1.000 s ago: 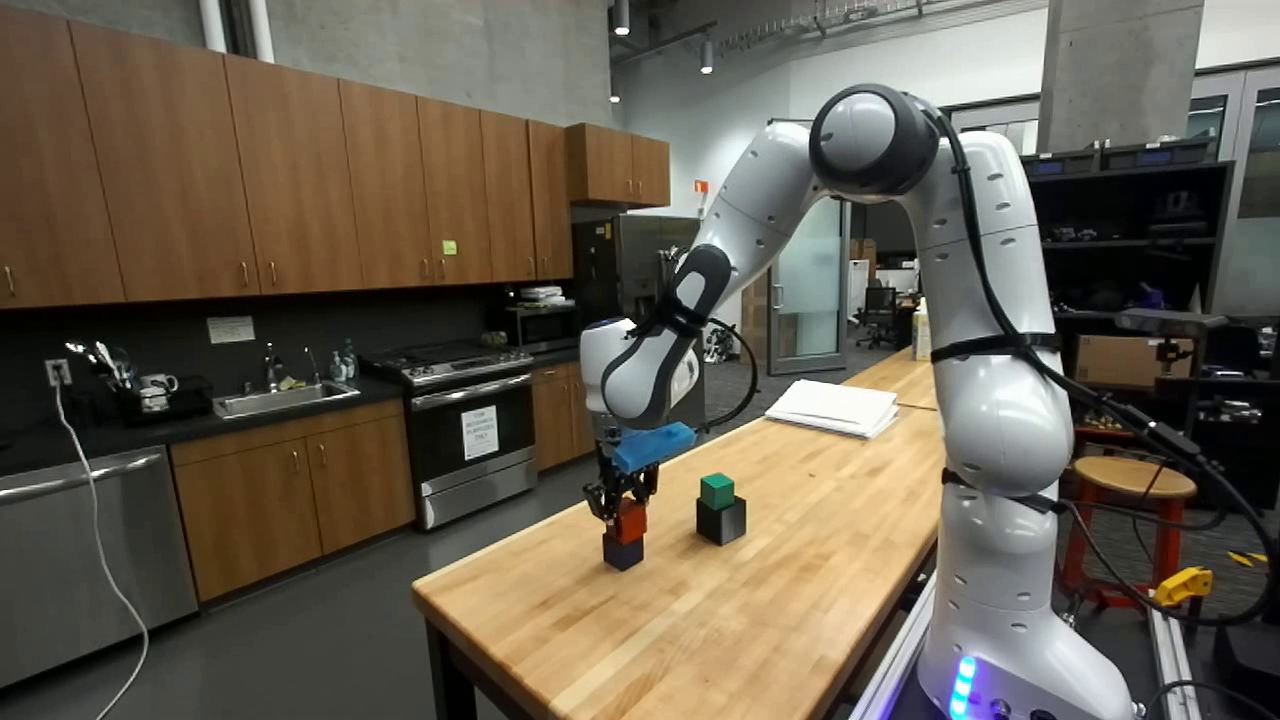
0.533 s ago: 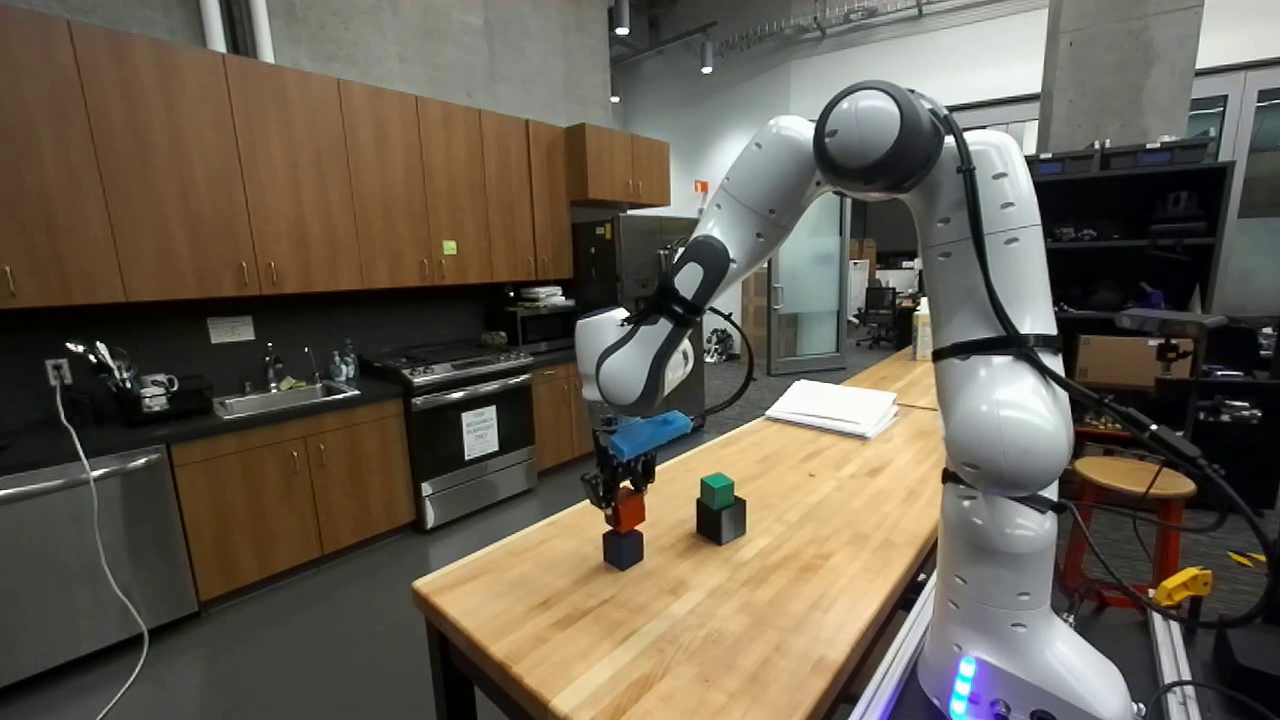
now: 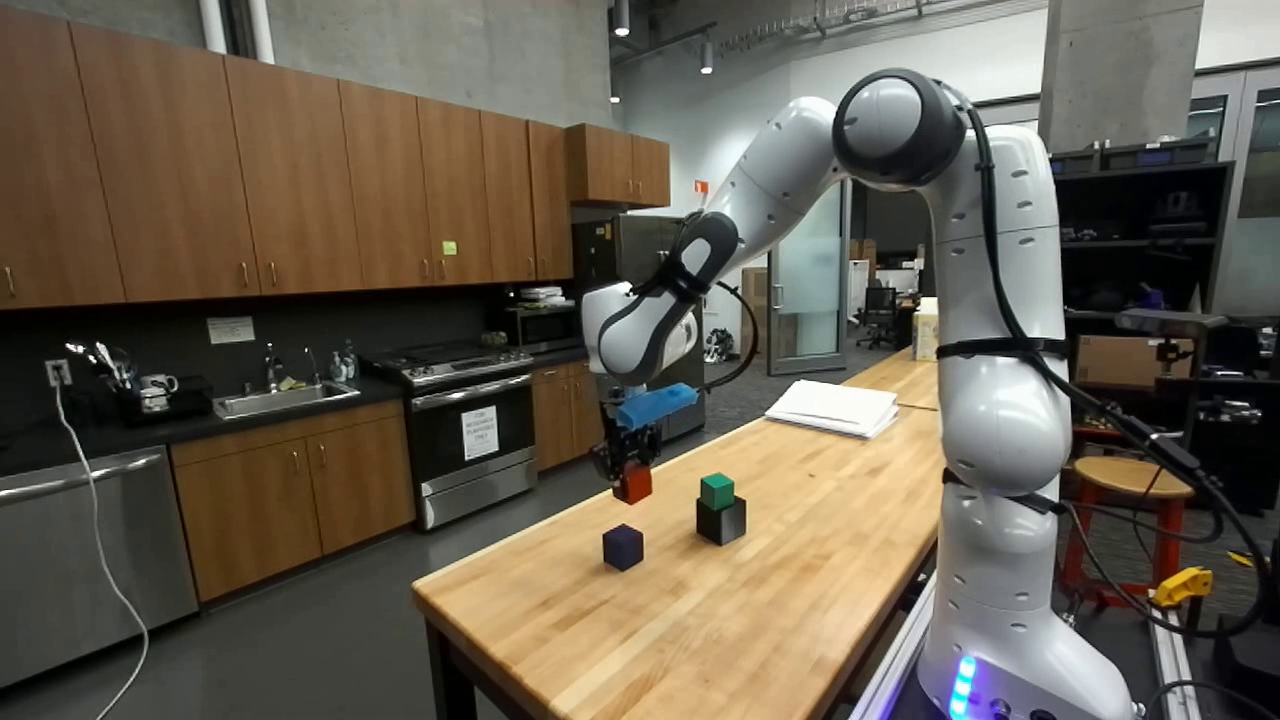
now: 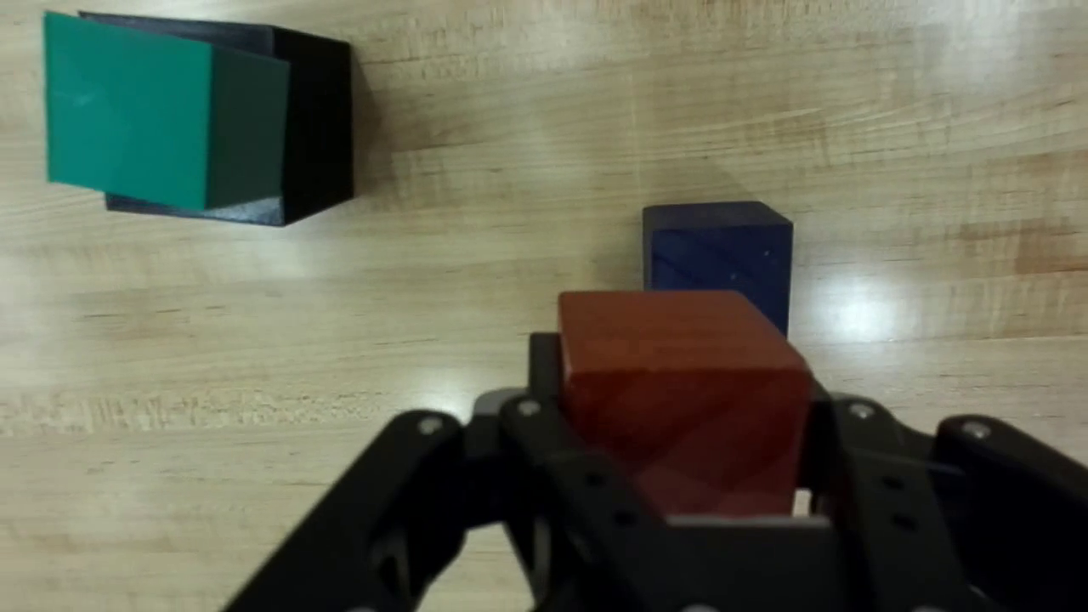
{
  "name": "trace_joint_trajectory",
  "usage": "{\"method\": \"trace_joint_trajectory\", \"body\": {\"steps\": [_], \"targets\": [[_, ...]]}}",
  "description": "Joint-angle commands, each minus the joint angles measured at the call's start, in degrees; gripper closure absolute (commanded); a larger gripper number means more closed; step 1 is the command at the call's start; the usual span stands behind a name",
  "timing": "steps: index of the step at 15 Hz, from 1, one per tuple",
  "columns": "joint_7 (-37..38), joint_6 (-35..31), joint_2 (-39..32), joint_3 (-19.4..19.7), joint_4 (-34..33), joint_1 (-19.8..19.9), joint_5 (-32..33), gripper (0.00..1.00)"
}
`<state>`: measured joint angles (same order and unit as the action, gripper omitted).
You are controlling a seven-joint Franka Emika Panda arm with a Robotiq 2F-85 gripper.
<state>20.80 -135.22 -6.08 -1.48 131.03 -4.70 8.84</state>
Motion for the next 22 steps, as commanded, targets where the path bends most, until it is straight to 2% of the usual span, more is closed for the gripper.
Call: {"method": "trace_joint_trajectory", "body": {"steps": [1, 14, 22], "targets": [[-5.7, 3.9, 3.3, 0.3, -0.5, 1.4, -2.3, 0.70], [-15.2, 12.9, 6.1, 3.3, -4.5, 6.3, -1.5, 0.70], [-24.5, 9.5, 9.0, 6.2, -0.7, 9.3, -2.9, 0.70]]}}
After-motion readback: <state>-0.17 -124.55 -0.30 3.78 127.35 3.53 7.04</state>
